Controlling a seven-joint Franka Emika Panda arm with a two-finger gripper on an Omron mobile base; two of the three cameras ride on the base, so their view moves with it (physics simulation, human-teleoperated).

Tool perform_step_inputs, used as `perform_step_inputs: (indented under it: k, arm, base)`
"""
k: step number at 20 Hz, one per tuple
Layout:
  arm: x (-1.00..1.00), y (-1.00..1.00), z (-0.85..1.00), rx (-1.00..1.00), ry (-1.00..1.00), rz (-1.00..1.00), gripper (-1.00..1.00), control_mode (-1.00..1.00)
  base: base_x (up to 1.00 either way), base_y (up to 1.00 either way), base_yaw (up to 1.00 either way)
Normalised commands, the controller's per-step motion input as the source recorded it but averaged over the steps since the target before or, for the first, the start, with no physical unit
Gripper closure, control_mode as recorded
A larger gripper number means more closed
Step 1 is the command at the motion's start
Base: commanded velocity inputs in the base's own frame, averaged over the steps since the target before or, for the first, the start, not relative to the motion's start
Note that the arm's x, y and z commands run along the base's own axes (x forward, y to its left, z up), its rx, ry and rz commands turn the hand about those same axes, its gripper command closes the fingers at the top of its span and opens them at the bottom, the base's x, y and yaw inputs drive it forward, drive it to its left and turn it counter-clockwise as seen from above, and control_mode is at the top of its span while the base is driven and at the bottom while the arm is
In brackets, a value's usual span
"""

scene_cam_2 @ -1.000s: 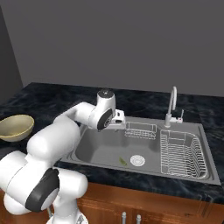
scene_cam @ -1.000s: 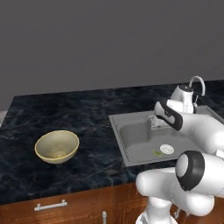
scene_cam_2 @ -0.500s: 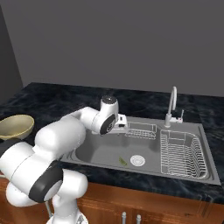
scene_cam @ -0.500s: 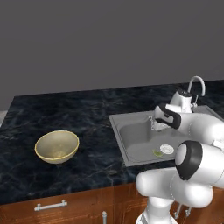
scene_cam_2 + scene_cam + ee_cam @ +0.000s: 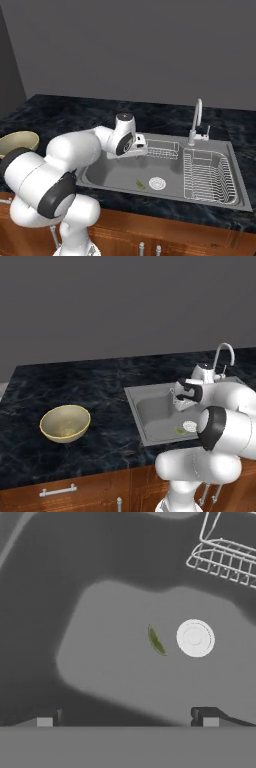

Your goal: Pick the tangerines from the cabinet and place them in one bowl. Pick the lemon wedge from the sink and place it in the other bowl.

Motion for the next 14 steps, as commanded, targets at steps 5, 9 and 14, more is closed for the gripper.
perform_step_inputs:
  k: [5, 9, 14]
  arm:
    - [0.11, -0.09, -0.12, 0.00, 0.06, 0.05, -1.00, -1.00]
    - [0.13, -0.18, -0.27, 0.00, 0.02, 0.07, -1.00, -1.00]
    - [0.15, -0.10, -0.45, 0.00, 0.00, 0.07, -1.00, -1.00]
  base:
    - [0.00, 0.00, 0.00]
    - [0.00, 0.00, 0.00]
    - [0.00, 0.00, 0.00]
